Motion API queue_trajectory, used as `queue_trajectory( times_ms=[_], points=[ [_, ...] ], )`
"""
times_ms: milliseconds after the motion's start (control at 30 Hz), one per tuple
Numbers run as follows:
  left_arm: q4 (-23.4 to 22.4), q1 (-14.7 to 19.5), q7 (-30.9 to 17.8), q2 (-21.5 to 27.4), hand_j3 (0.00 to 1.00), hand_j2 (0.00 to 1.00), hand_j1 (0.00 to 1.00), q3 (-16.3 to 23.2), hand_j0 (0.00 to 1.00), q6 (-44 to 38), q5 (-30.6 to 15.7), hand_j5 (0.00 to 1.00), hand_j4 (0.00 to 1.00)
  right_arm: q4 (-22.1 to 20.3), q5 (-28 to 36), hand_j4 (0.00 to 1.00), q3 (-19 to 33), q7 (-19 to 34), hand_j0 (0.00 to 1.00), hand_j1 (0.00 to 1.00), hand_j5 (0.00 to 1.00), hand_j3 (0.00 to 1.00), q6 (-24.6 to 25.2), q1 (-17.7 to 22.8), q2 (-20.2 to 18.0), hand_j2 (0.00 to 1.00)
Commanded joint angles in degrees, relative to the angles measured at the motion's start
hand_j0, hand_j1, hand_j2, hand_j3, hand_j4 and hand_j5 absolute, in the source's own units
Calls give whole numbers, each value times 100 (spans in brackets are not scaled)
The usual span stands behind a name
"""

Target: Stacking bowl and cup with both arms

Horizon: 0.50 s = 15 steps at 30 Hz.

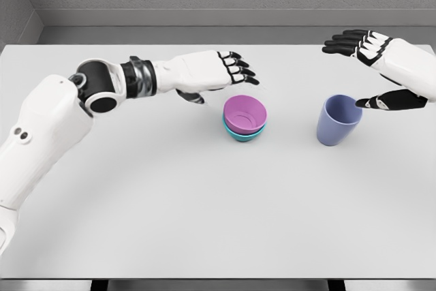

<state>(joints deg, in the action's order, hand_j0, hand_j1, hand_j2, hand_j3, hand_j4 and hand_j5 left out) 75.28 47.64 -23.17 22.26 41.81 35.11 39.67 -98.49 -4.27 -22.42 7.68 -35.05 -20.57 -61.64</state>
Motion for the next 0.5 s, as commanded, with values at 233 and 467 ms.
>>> queue_trajectory(
  times_ms=[233, 467],
  points=[
    [189, -149, 32, 2546, 100, 100, 100, 2, 100, -11, -1989, 100, 100, 242, 49, 100, 45, -21, 100, 100, 100, 100, 5, 70, -137, 100],
    [128, -431, 14, 2995, 100, 100, 100, -24, 100, -11, -1919, 100, 100, 875, 23, 100, 598, 523, 100, 100, 100, 100, 5, 62, -173, 100]
  ],
)
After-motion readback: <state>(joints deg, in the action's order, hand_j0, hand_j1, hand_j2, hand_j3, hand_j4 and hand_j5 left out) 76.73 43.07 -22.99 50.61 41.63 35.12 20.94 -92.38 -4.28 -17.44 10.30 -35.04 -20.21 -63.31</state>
